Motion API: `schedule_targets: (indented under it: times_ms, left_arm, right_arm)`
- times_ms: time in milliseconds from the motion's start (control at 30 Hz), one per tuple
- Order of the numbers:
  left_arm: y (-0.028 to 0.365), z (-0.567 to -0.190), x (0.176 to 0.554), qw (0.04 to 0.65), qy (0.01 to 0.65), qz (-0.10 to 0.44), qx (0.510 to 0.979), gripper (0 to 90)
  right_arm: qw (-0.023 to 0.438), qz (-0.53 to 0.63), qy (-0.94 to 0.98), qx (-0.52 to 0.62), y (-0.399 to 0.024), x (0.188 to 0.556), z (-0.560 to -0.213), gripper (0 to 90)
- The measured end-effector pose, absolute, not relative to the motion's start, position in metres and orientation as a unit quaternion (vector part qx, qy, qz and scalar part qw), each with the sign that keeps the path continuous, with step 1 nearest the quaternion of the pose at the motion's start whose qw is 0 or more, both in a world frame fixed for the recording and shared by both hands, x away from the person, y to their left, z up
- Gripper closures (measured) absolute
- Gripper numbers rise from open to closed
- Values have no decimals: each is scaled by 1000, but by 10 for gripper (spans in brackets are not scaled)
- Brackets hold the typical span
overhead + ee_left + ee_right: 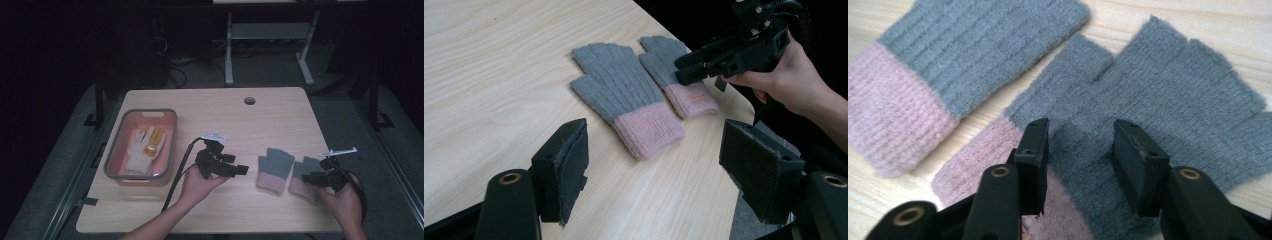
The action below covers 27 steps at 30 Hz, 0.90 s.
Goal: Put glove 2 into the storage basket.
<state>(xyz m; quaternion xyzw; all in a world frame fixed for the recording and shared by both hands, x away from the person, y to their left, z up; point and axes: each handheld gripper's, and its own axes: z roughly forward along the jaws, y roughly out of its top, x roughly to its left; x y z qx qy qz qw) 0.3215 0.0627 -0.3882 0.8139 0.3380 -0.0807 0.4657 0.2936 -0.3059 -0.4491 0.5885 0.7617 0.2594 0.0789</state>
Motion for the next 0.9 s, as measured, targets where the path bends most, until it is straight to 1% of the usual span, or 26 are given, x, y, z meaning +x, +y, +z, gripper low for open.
schedule_targets:
  times_ms: [300,567,733,900]
  left_arm:
    - [63,-392,321,463,339,-82,815,278]
    - [60,-396,320,462,341,-83,815,279]
    - [60,-398,320,459,340,-83,816,279]
    - [61,-397,321,459,340,-80,817,279]
  right_arm:
    - [110,242,771,579,-301,292,-451,707]
    - [107,234,770,583,-300,293,-450,835]
    - [116,232,772,580,-298,294,-449,862]
    - [109,234,769,585,-299,293,-448,869]
